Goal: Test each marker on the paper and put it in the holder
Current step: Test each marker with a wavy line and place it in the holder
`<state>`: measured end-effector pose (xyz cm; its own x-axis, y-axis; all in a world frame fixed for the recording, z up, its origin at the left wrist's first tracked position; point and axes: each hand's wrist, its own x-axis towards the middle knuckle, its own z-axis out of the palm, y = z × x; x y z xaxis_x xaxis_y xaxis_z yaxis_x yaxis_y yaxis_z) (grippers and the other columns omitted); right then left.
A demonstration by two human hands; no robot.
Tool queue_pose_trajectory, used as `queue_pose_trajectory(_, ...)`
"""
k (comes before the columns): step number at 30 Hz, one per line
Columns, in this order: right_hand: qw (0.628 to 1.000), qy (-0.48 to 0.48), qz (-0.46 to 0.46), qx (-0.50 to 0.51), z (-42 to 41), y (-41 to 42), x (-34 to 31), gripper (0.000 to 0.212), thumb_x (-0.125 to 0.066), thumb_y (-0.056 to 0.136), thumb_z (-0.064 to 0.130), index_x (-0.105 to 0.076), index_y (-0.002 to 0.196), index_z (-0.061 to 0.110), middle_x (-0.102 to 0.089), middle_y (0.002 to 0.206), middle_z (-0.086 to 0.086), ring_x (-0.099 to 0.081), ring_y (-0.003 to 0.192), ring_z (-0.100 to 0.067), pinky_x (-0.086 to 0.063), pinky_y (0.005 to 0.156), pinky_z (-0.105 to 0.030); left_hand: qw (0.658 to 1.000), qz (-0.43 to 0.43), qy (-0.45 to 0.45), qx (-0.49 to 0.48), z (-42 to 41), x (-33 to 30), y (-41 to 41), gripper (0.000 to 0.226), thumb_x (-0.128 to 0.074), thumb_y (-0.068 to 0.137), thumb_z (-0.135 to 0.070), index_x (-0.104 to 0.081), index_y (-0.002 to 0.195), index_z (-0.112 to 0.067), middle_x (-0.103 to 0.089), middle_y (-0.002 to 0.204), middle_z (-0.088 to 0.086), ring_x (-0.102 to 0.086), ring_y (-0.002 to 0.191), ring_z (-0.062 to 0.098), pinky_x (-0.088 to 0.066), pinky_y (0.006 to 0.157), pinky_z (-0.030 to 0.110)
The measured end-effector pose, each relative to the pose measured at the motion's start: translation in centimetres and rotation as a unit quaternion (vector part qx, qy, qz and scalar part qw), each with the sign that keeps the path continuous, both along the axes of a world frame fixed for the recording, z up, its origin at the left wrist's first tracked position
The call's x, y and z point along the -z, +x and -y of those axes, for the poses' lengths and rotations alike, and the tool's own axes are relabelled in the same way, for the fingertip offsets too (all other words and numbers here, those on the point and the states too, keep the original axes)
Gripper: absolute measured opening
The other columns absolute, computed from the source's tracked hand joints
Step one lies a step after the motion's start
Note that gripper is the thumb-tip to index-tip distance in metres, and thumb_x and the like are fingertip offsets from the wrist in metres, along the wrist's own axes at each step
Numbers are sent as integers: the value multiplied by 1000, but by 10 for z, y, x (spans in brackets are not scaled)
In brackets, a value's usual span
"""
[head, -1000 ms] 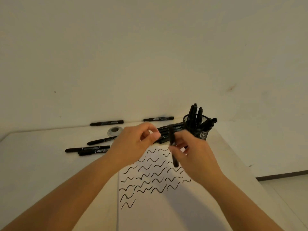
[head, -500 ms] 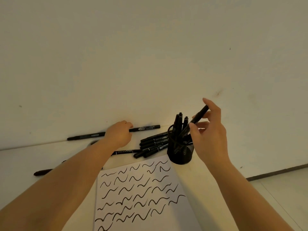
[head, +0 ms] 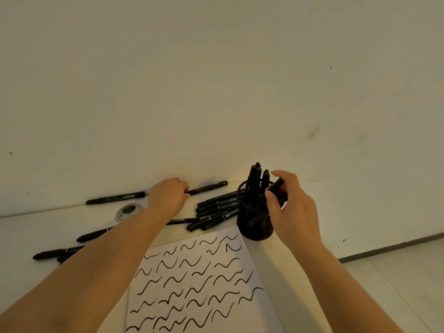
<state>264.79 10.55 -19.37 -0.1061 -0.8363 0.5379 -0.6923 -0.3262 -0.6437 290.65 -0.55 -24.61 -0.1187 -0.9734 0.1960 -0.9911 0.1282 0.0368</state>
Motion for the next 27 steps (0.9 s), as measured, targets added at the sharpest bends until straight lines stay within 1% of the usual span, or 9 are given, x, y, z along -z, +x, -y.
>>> queue_pose_trajectory(5, 997, -8, -72, 11, 0, 3, 3, 16, -56, 88, 13, -61, 102, 18, -65, 84, 2, -47, 68, -12, -36, 70, -29, 1000, -13, -7, -6, -7, -1, 8, 27, -45, 94, -35, -59, 109, -18, -58, 105, 0, -54, 95, 19, -43, 71, 31)
queue_pose_trajectory(8, 996, -4, -86, 10, -2, 3, -2, 19, -57, 87, 13, -62, 105, 15, -65, 90, 1, -47, 77, -13, -37, 72, -28, 999, -29, -16, -12, -15, -6, 15, 27, -44, 94, -36, -59, 109, -19, -60, 104, 0, -55, 93, 18, -43, 70, 32)
queue_pose_trajectory(11, 994, -64, -84, 35, -10, 6, -7, 28, -63, 82, 8, -59, 109, 10, -62, 101, -5, -49, 92, -22, -44, 76, -34, 998, -55, -35, -22, -27, -17, 18, 27, -44, 93, -39, -61, 104, -20, -62, 94, -3, -55, 81, 17, -41, 64, 30)
queue_pose_trajectory(15, 987, -151, -50, 36, -33, 18, -12, 33, -59, 81, 12, -53, 113, 6, -56, 105, -6, -46, 96, -19, -41, 80, -29, 981, -185, -42, -36, -61, -34, 14, 26, -49, 91, -41, -62, 106, -24, -65, 90, -5, -53, 77, 11, -41, 64, 27)
queue_pose_trajectory(18, 998, -47, -5, -37, -56, 31, -11, 20, -54, 88, 19, -54, 108, 21, -58, 85, 11, -53, 75, -4, -39, 65, -13, 959, -282, -33, -19, -98, -40, 9, 24, -53, 89, -39, -62, 107, -25, -63, 91, -12, -53, 82, 4, -37, 63, 18)
queue_pose_trajectory(19, 997, 17, 12, -68, -63, 37, -9, 16, -54, 89, 23, -54, 104, 27, -57, 75, 14, -53, 66, -2, -38, 56, -12, 954, -298, -30, -7, -111, -41, 9, 22, -54, 89, -39, -62, 105, -26, -62, 88, -15, -53, 81, 3, -35, 62, 14)
queue_pose_trajectory(21, 984, 132, 37, -114, -77, 51, -4, 13, -55, 89, 27, -54, 101, 32, -58, 68, 10, -54, 61, -4, -41, 54, -14, 947, -320, -9, 22, -141, -43, 8, 19, -55, 88, -38, -61, 103, -28, -61, 85, -18, -56, 81, 0, -38, 65, 13)
queue_pose_trajectory(24, 953, 235, 103, -164, -99, 71, 3, 21, -59, 87, 31, -52, 106, 34, -64, 77, 4, -57, 65, -7, -49, 63, -21, 948, -312, 22, 55, -184, -43, 8, 14, -53, 88, -39, -59, 100, -34, -62, 84, -18, -57, 78, -1, -42, 65, 17)
queue_pose_trajectory(27, 913, 287, 195, -213, -120, 87, 5, 16, -62, 85, 29, -55, 99, 30, -66, 70, 3, -55, 56, -4, -47, 56, -20, 967, -230, 8, 111, -222, -42, 14, 14, -50, 90, -37, -59, 100, -34, -59, 85, -21, -55, 77, -1, -41, 66, 15)
